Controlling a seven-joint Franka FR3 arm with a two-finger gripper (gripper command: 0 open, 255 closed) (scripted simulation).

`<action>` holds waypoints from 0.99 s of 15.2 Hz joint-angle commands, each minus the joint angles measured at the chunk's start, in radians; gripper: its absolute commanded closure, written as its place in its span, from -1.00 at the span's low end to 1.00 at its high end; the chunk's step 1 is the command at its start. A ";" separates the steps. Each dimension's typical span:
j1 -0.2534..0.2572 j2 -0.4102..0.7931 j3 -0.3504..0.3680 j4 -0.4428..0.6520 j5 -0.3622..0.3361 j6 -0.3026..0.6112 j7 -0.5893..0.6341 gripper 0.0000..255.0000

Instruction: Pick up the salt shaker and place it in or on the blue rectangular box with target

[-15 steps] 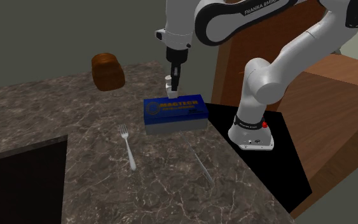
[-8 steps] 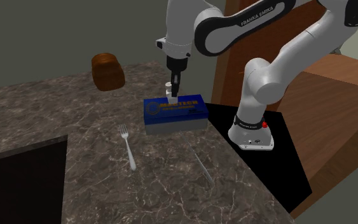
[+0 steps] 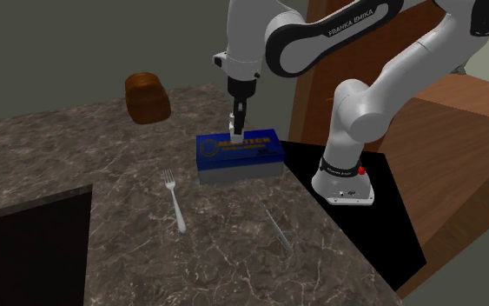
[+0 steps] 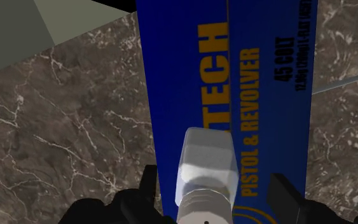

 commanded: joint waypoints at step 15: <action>0.006 -0.045 -0.005 0.101 0.003 -0.146 -0.003 -1.00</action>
